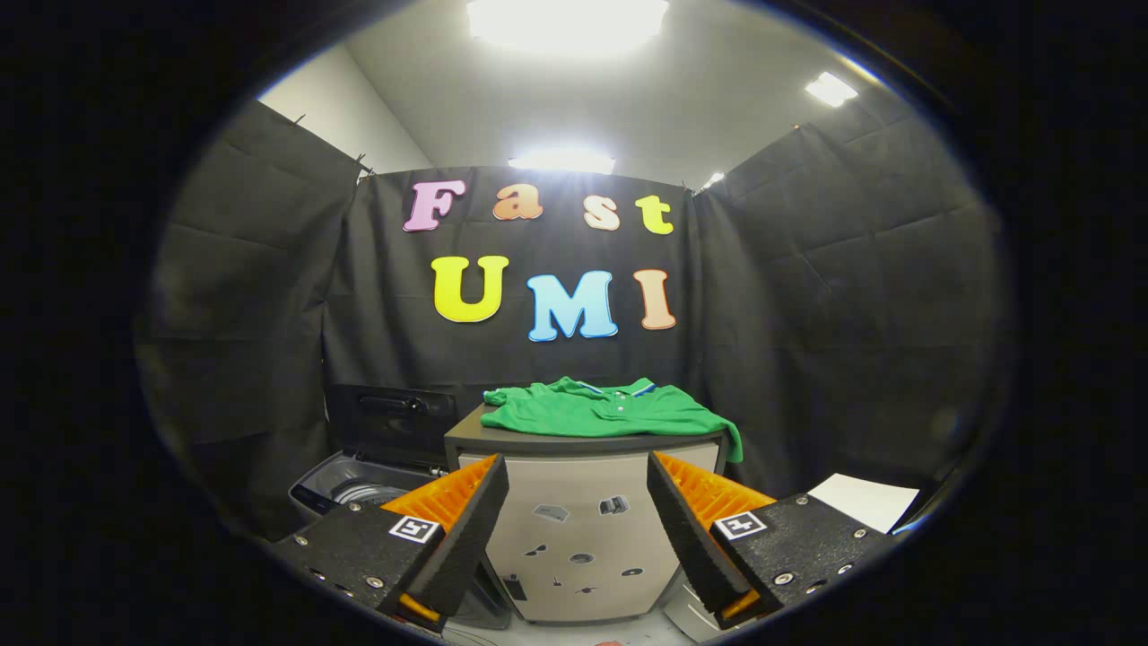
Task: Put the clothes into the washing machine and then close the washing machine lid.
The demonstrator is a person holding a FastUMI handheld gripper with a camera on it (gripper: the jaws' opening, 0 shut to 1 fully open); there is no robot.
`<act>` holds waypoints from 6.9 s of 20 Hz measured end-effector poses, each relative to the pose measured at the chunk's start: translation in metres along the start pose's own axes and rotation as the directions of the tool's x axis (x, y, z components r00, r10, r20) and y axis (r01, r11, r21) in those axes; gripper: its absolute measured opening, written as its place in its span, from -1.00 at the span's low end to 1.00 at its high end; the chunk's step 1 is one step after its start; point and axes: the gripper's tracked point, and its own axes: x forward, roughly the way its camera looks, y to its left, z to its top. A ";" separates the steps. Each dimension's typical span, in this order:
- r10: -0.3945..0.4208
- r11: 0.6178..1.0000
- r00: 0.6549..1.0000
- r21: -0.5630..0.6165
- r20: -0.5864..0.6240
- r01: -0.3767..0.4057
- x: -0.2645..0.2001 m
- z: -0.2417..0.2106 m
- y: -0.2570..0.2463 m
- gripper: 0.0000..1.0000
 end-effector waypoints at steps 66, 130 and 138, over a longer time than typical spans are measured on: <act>0.240 0.971 0.831 0.123 -0.501 -0.206 0.375 -0.051 -0.039 -0.94; 0.357 0.926 0.811 0.065 -0.464 -0.371 0.288 -0.151 0.429 -0.85; 0.242 0.964 0.845 0.019 -0.477 -0.265 0.292 -0.169 0.405 0.95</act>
